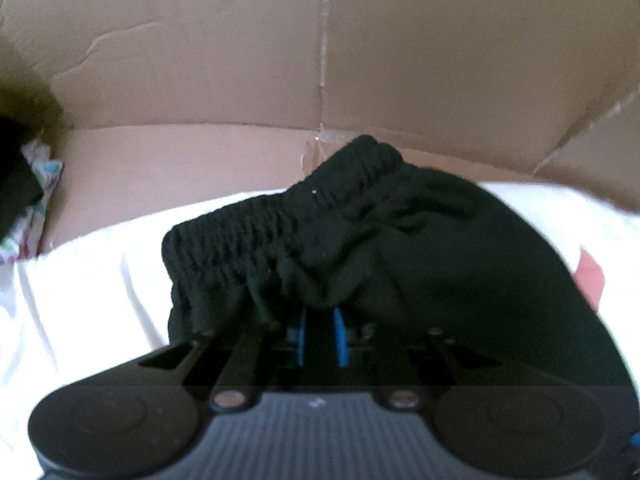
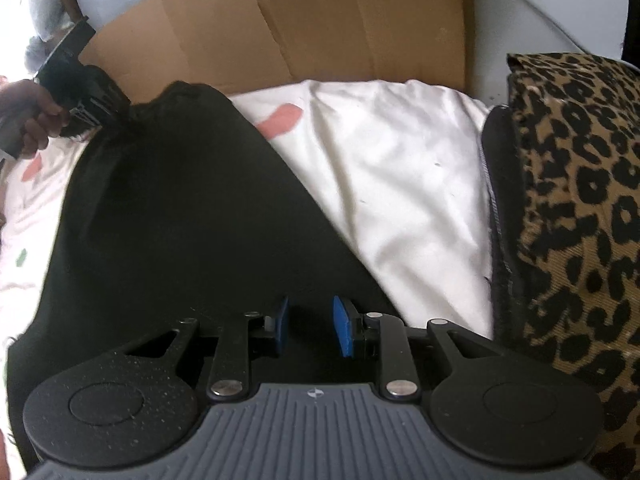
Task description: Fold clothes
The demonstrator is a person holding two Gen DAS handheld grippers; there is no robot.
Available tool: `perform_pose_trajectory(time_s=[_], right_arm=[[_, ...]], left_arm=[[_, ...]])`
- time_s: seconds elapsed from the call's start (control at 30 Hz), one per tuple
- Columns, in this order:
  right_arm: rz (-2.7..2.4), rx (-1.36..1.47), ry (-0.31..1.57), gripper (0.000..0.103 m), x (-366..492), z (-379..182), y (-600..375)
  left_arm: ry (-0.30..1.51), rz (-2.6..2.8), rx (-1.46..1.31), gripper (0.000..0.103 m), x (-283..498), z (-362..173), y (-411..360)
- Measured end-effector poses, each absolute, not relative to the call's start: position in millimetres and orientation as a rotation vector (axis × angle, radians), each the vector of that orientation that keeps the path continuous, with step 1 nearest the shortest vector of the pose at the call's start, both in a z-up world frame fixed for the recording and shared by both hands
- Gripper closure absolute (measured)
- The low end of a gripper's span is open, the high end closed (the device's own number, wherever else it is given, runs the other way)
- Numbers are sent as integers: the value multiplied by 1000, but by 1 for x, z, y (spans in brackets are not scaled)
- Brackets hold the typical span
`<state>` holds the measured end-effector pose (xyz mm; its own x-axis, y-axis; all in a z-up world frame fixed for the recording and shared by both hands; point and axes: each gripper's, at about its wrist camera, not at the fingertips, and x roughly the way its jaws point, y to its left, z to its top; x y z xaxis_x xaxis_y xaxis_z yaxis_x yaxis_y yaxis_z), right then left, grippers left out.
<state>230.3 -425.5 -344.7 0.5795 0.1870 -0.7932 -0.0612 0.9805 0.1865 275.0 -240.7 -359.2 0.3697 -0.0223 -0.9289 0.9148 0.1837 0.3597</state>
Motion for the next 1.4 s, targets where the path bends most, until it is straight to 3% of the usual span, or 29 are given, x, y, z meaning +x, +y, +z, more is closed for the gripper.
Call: perform_pose_trajectory(time_s=[0.47, 0.63, 0.8, 1.07, 1.23, 1.3, 1.4], right_arm=[[110, 190, 959, 72, 212, -337, -448], [129, 206, 943, 71, 209, -330, -445], [151, 205, 958, 71, 206, -332, -440], [61, 177, 1012, 72, 205, -342, -448], [31, 183, 1009, 72, 199, -339, -449], [9, 172, 1008, 72, 198, -337, -446], [-6, 129, 1007, 71, 196, -331, -436]], left_arm=[[933, -898, 1157, 85, 253, -278, -233], [960, -869, 1166, 85, 263, -292, -228], [961, -788, 1182, 85, 297, -347, -219], [963, -727, 1142, 84, 305, -357, -212], [998, -707, 1077, 76, 297, -331, -205], [990, -720, 1055, 65, 290, -315, -196], [997, -727, 1008, 59, 279, -294, -181]])
